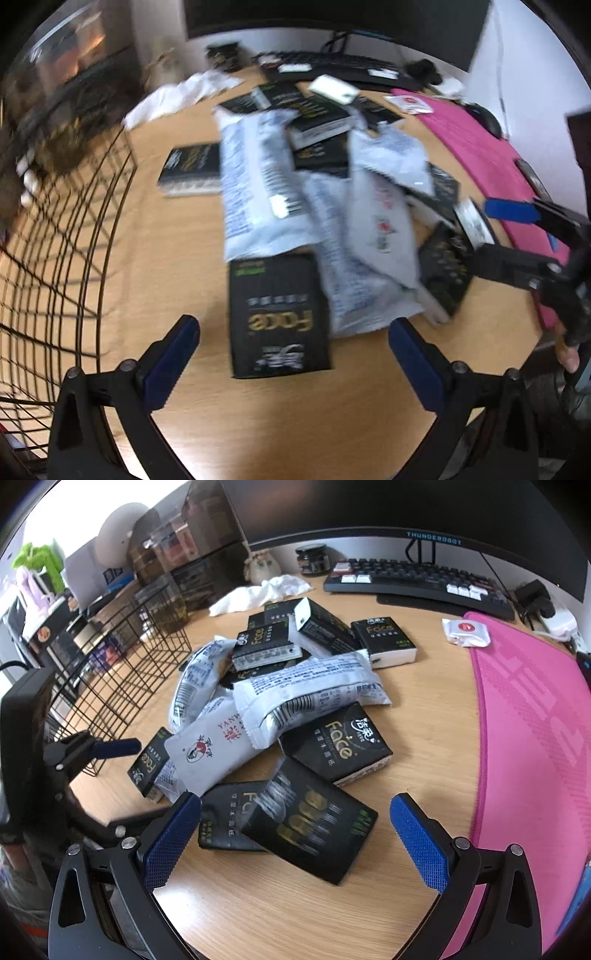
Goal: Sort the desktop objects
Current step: 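Grasp a black Face tissue pack with the left tool while the right tool grasps another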
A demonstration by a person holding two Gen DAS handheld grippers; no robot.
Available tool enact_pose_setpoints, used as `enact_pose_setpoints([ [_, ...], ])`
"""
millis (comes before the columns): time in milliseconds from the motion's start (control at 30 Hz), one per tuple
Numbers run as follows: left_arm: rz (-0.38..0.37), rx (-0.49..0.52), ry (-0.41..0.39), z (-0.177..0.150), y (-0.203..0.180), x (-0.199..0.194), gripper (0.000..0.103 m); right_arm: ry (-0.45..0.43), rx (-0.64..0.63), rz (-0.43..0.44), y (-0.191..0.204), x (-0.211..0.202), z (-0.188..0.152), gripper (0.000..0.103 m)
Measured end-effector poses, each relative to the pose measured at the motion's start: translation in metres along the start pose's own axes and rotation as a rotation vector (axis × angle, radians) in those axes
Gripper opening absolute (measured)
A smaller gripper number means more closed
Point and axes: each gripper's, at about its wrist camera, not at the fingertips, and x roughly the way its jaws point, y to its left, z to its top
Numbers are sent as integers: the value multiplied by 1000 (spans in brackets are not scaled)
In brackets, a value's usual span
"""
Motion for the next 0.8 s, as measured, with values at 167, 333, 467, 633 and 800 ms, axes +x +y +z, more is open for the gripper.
enact_pose_setpoints([
  [167,67,19,-21,-1,1,3,103,2,-6,-9,2,2,0,103],
  [333,57,29,-35,1,2,1,103,5,-14,-15,4,3,0,103],
  [467,67,20,-43,-2,2,1,99,17,-27,-22,2,0,-1,103],
  [633,93,40,-63,-3,-4,-9,53,27,0,-38,-8,-3,-6,103],
  [800,89,44,-76,-5,-3,-10,52,61,28,-66,-16,9,-9,103],
])
